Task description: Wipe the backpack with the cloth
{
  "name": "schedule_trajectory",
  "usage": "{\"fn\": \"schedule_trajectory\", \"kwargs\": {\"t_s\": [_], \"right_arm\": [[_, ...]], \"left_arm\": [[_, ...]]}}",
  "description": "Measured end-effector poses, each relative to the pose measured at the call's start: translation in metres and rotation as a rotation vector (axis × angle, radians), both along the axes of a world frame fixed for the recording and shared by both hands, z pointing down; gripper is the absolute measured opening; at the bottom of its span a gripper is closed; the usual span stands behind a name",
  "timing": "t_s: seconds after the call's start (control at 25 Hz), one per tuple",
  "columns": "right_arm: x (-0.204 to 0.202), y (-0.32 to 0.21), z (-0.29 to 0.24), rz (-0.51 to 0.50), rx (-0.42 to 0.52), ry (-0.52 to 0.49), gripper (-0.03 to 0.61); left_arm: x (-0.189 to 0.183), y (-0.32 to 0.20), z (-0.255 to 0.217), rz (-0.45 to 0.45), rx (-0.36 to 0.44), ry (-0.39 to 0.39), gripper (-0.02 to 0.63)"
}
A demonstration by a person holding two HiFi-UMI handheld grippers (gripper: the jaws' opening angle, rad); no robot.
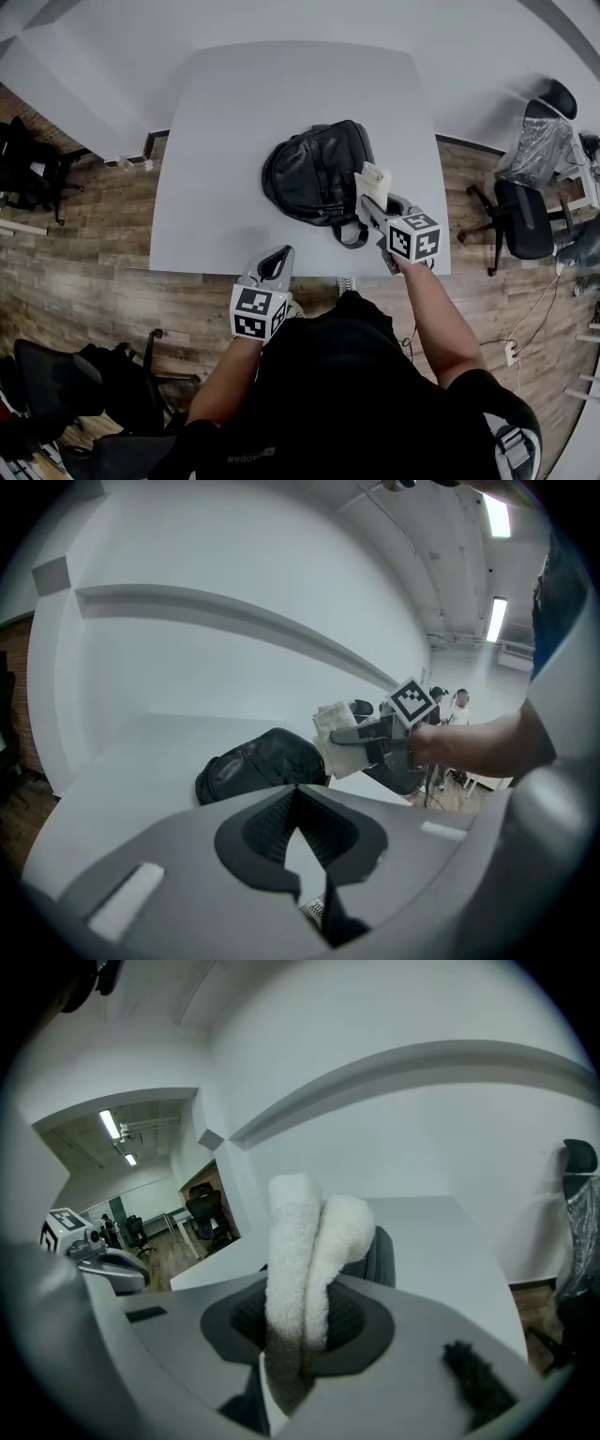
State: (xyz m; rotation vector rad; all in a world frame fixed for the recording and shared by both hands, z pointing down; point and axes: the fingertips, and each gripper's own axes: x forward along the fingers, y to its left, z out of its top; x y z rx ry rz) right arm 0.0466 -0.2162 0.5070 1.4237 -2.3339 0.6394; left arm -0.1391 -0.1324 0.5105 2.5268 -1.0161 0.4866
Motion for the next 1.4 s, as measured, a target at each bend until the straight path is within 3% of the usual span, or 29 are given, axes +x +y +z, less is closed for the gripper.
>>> {"fn": "schedule_trajectory", "kwargs": {"t_s": [0.44, 0.72, 1.12, 1.4], "right_arm": [[0.019, 0.022, -0.019, 0.120, 0.053, 0.020, 0.086], [-0.002, 0.060, -0.024, 0.138, 0.087, -0.065, 0.086], [-0.045, 0.075, -0.031, -0.006, 0.091, -0.109, 0.086], [-0.050, 0.083, -0.044, -0.193, 0.111, -0.134, 0.086]], "left_arm": [[-0.022, 0.023, -0.006, 0.020, 0.015, 0.019, 0.006], [-0.025, 0.037, -0.013, 0.033, 0.017, 0.071, 0.006], [-0.025, 0.044, -0.022, -0.033, 0.029, 0.089, 0.006], [0.000, 0.059, -0.027, -0.143, 0.032, 0.075, 0.006]]}}
